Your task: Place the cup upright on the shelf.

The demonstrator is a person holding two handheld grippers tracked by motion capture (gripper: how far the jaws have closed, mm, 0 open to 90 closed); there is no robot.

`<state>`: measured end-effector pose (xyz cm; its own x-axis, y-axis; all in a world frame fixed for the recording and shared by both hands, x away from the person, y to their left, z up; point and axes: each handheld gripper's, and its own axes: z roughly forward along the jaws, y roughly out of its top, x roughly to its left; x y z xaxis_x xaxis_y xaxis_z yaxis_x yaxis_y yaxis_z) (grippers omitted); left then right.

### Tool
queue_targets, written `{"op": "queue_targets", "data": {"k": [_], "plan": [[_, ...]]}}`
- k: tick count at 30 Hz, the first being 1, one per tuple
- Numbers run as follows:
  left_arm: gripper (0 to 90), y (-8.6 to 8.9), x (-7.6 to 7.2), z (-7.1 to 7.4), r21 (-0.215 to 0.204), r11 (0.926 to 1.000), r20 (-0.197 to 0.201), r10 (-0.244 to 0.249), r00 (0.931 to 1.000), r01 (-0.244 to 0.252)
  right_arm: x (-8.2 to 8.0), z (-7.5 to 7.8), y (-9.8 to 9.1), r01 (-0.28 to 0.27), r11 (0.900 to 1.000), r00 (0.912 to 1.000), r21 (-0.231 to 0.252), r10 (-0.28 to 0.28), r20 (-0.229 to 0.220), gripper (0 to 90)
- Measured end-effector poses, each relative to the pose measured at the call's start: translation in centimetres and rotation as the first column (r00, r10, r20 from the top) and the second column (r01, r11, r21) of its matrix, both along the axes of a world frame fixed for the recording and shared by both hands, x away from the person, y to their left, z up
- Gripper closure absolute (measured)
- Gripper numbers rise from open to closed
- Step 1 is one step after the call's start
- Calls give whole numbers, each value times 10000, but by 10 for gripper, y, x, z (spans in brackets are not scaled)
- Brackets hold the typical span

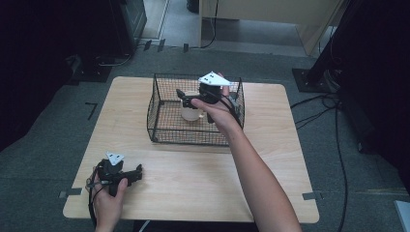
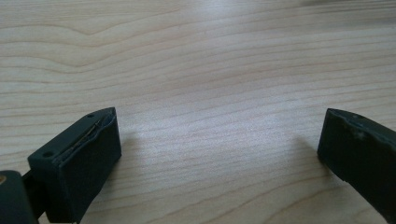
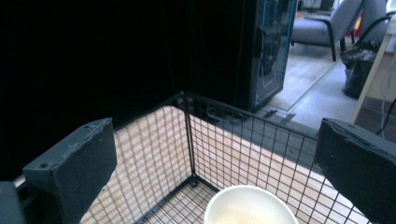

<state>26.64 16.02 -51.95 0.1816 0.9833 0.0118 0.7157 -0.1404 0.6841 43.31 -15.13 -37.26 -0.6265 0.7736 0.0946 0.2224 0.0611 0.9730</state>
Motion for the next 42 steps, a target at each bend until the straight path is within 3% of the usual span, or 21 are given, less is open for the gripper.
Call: {"op": "queue_targets", "data": {"k": [5, 16, 42], "plan": [[0, 0, 0, 0, -10, 10000, 11, 13, 10000, -13, -23, 11, -8, -334, 9990, 9983, 305, 319, 487, 0], [0, 0, 0, 0, -13, 10000, 9, 11, 10000, -11, -60, 16, -25, -568, 9974, 9935, 453, 520, 1008, 0], [0, 0, 0, 0, -13, 10000, 6, 12, 10000, -12, -131, -11, -73, -486, 9982, 9960, 353, 458, 764, 0]]}}
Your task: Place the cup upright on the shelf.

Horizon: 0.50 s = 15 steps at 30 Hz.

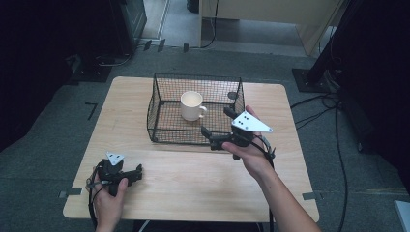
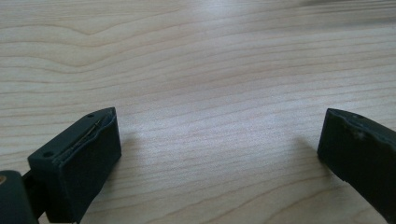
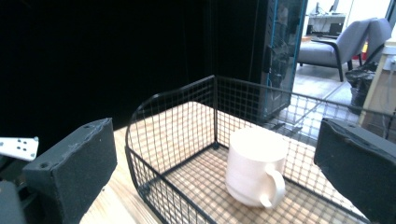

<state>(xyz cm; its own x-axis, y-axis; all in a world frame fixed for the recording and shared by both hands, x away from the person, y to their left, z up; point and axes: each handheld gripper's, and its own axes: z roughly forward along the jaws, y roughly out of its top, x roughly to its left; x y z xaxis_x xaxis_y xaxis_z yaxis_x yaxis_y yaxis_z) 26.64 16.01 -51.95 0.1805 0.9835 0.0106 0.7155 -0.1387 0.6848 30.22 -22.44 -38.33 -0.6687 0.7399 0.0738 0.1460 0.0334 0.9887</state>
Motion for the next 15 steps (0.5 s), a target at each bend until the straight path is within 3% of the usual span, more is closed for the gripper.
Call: {"op": "queue_targets", "data": {"k": [15], "plan": [[0, 0, 0, 0, 4, 10000, 1, -2, 10000, 2, -28, -22, -34, 442, 9989, 9989, -140, -444, -151, 0]]}}
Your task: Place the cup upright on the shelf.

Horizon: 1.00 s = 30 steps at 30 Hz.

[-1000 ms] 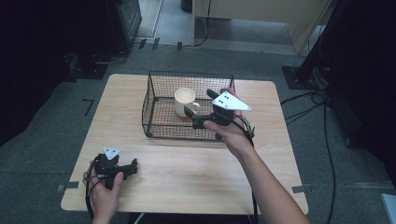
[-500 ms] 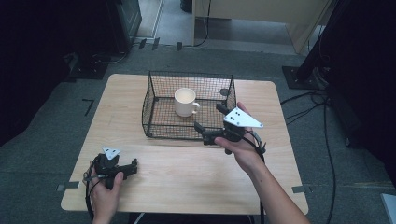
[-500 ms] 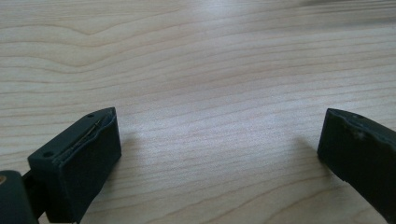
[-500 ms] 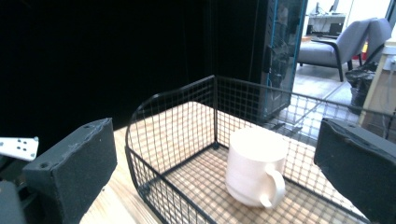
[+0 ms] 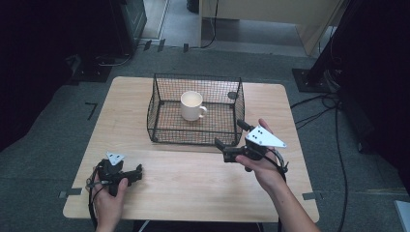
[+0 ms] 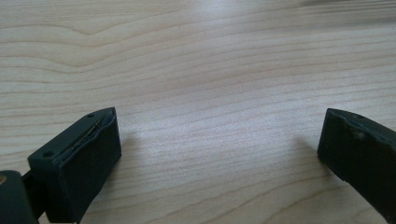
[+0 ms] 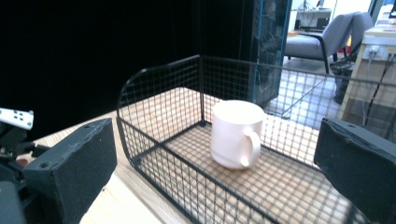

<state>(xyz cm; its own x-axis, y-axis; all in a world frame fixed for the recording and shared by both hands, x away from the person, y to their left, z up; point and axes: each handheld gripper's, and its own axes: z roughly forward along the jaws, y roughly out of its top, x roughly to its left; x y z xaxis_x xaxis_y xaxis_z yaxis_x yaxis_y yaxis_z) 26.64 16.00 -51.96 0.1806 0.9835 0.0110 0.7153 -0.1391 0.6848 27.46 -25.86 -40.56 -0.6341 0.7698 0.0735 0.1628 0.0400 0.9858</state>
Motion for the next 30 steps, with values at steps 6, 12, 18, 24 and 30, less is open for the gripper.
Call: {"op": "queue_targets", "data": {"k": [6, 12, 18, 24, 30], "plan": [[0, 0, 0, 0, 3, 10000, -1, -3, 10000, 3, -10, -11, -19, 337, 9994, 9993, 39, -336, -163, 0], [0, 0, 0, 0, -1, 10000, 5, 2, 10000, -2, -17, -21, -36, 707, 9975, 9970, -35, -708, -314, 0], [0, 0, 0, 0, 0, 10000, 4, 1, 10000, -1, -23, -31, -52, 1030, 9946, 9934, -125, -1035, -500, 0], [0, 0, 0, 0, 16, 10000, -11, -10, 10000, 10, -28, -46, -67, 1420, 9896, 9863, -219, -1433, -820, 0], [0, 0, 0, 0, 14, 10000, -11, -12, 10000, 12, -31, -60, -82, 1820, 9827, 9761, -334, -1846, -1144, 0]]}}
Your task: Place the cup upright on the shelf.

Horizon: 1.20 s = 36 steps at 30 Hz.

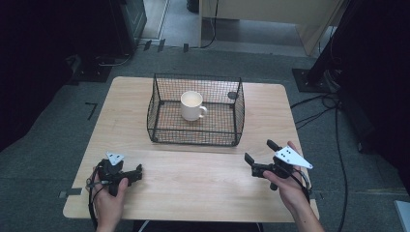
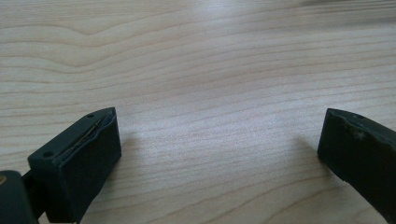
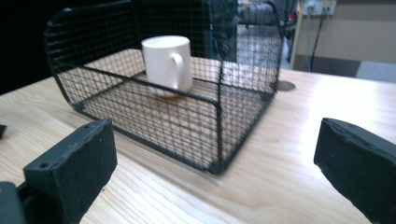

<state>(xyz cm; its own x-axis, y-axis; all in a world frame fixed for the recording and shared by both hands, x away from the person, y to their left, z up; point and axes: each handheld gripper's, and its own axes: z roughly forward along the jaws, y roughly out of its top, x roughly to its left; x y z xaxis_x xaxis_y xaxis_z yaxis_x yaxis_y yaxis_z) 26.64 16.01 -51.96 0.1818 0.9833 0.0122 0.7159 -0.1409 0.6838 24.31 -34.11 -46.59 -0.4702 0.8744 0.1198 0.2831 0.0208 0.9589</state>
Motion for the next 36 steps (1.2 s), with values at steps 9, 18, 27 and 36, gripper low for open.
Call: {"op": "queue_targets", "data": {"k": [9, 18, 27, 36], "plan": [[0, 0, 0, 0, -3, 10000, 6, 6, 10000, -6, -6, -19, -22, 542, 9983, 9963, -193, -554, -664, 0], [0, 0, 0, 0, 1, 10000, 1, 1, 10000, -1, -13, -36, -52, 1542, 9866, 9741, -529, -1607, -1592, 0], [0, 0, 0, 0, 2, 10000, 0, 1, 10000, -1, -18, -52, -71, 2074, 9735, 9414, -961, -2254, -2510, 0], [0, 0, 0, 0, 2, 10000, 0, 0, 10000, 0, -19, -56, -78, 2299, 9614, 9126, -1513, -2670, -3097, 0]]}}
